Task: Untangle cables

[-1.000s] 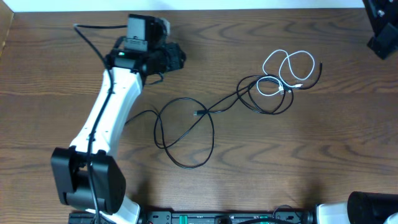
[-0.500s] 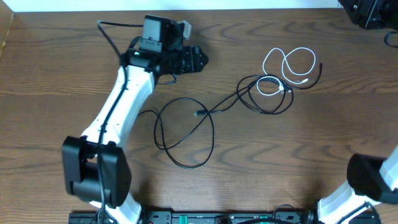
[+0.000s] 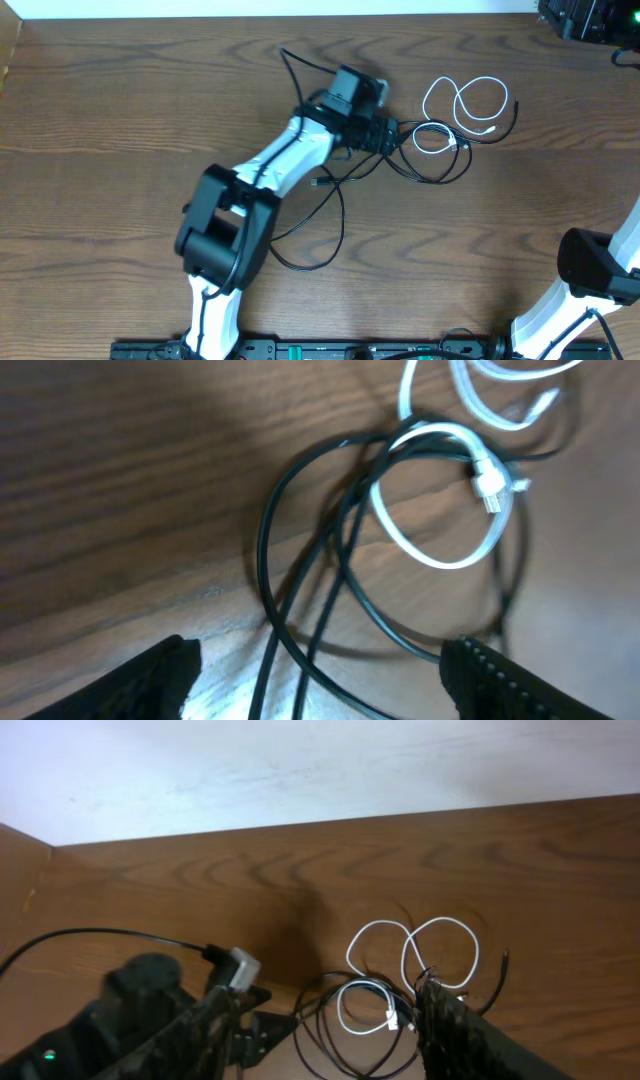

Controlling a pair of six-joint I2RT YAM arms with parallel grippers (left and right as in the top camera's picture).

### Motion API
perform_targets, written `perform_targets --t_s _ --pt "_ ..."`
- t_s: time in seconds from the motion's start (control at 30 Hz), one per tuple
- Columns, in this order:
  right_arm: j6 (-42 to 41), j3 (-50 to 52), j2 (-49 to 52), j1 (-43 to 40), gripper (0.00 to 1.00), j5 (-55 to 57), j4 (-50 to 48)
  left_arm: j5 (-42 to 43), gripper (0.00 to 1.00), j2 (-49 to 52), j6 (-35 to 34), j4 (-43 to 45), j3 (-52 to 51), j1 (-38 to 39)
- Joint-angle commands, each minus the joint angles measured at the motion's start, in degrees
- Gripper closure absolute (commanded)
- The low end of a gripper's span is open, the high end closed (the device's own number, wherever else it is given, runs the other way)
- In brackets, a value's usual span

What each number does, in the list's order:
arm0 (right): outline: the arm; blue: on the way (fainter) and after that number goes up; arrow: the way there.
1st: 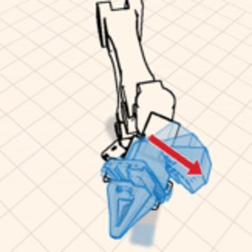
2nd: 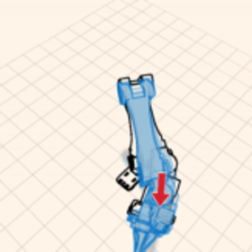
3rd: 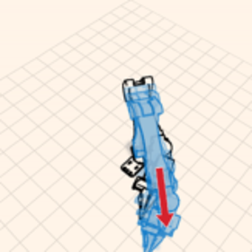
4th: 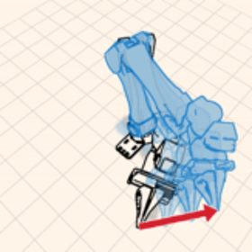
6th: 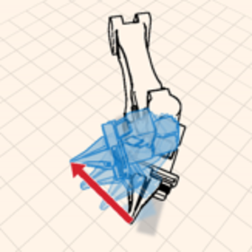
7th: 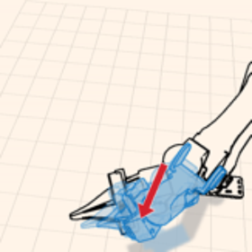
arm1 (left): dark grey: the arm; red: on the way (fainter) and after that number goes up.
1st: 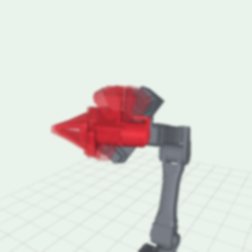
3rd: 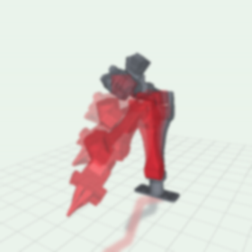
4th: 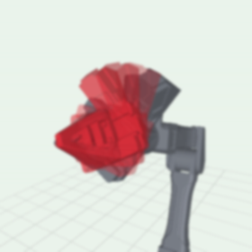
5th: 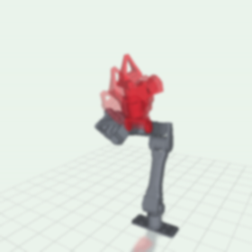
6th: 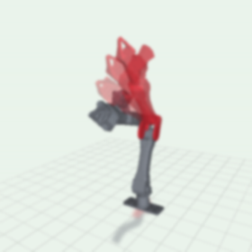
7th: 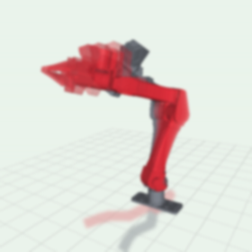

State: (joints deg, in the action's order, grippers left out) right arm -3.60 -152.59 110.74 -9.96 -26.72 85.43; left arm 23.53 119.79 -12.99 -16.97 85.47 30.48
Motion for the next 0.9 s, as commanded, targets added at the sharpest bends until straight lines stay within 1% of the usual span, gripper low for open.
perform_targets --t_s 0.0,0.33,0.63,0.87 --pt "1.7 -0.2 0.5 -0.6 0.43 0.7 0.2 -6.8 0.16 2.5 1.2 1.6 0.1 1.6" --pt "2.8 -0.2 0.5 -0.6 0.41 0.7 1.0 -10.4 0.16 7.1 2.1 7.1 0.1 4.8" --pt "3.5 -0.2 0.5 -0.6 0.41 0.7 1.6 -12.7 0.16 8.2 4.7 7.5 0.1 6.6" --pt "3.5 -0.2 0.5 -0.6 0.4 0.7 2.1 -12.7 0.17 9.2 4.9 7.3 0.1 7.1"
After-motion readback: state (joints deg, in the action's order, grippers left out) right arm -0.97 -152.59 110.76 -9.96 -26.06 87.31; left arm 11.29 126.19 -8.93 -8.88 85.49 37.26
